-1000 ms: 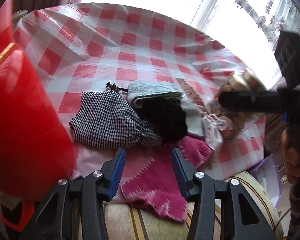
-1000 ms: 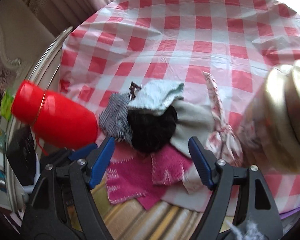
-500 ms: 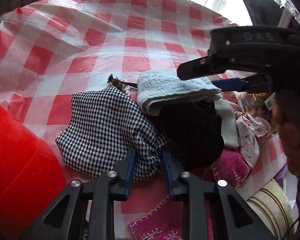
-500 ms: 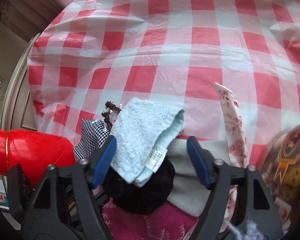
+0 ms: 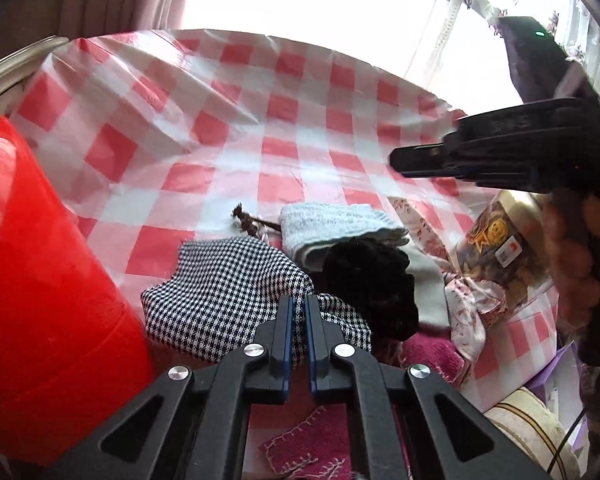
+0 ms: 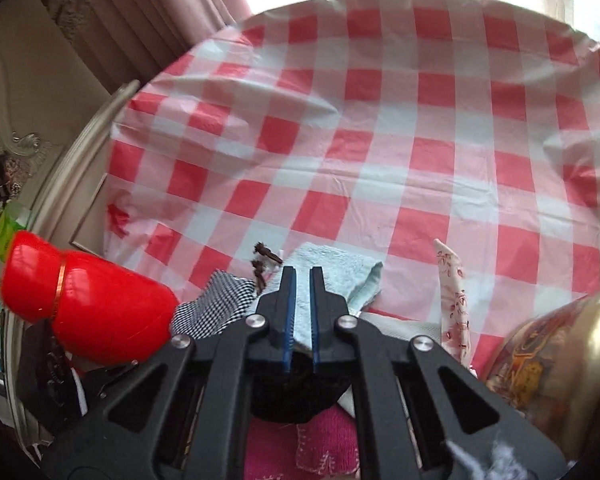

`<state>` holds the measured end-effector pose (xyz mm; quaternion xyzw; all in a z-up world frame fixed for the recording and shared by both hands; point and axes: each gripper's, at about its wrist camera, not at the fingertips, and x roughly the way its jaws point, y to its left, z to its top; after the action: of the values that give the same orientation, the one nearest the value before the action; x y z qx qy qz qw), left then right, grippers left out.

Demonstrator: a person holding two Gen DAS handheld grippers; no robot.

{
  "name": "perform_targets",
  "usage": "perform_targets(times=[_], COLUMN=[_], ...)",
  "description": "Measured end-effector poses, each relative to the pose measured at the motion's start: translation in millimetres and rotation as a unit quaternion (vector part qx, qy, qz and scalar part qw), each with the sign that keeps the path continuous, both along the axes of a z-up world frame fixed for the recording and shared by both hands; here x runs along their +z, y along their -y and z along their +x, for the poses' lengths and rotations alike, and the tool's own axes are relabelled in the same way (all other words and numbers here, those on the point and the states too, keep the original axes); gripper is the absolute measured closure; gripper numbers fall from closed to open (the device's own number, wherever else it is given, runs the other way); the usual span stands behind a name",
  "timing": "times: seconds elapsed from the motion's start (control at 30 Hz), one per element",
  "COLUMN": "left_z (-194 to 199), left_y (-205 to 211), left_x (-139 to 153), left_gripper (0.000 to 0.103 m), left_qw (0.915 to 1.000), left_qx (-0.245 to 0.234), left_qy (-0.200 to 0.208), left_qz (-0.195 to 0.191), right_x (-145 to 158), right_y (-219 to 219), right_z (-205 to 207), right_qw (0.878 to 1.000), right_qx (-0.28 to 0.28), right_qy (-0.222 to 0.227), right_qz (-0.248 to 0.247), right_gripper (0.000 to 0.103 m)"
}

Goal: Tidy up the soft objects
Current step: 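Grasp the light blue washcloth with the right tool while the left tool grasps the houndstooth pouch, then carry the blue washcloth into the box and open the right tool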

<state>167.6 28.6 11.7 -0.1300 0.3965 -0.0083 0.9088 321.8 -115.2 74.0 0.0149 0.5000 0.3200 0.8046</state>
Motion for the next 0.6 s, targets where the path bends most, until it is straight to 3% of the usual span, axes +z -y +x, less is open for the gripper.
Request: perform_targets(times=[0.1,0.13,0.2,0.23,0.27,0.43,0.5,0.53,0.6], left_z=[-6.3,-9.1,-10.8,-14.7,-18.1,-34.8,-41.8,-44.7,-50.1], left_y=[-0.6,0.8,1.3,2.9,4.4,5.4,3.1,1.8,-0.5], left_x=[6.3,7.7,8.2,9.8,11.4,13.8,13.7,13.9,15.1], left_gripper=[0.097,0.097,0.097,0.097,0.097,0.097,0.097,0.097,0.097], left_qw=[1.0000,1.0000,0.9999,0.9998,0.9998,0.9993,0.9989,0.9988,0.9985], left_qx=[0.000,-0.001,-0.004,-0.006,-0.008,-0.004,0.000,0.002,0.006], left_qy=[0.008,0.008,0.007,0.009,0.010,0.012,0.011,0.012,0.015], left_qz=[-0.004,-0.006,-0.012,-0.014,-0.017,-0.035,-0.044,-0.048,-0.052], right_x=[-1.0,-7.0,-25.4,-34.3,-42.4,-74.4,-77.4,-78.1,-75.3], right_y=[7.1,8.6,7.0,5.7,3.8,-8.2,-12.8,-15.4,-17.6], right_z=[3.3,4.6,7.7,8.7,11.0,30.0,35.8,36.2,33.4], right_qw=[1.000,0.999,0.997,0.996,0.996,0.992,0.993,0.993,0.995], right_qx=[-0.014,-0.018,-0.018,-0.017,-0.016,-0.025,-0.025,-0.017,-0.008], right_qy=[-0.023,-0.035,-0.068,-0.078,-0.088,-0.112,-0.101,-0.099,-0.092], right_qz=[0.006,0.000,-0.021,-0.024,-0.025,-0.051,-0.057,-0.055,-0.044], right_gripper=[0.093,0.087,0.060,0.041,0.037,0.037,0.055,0.088,0.092])
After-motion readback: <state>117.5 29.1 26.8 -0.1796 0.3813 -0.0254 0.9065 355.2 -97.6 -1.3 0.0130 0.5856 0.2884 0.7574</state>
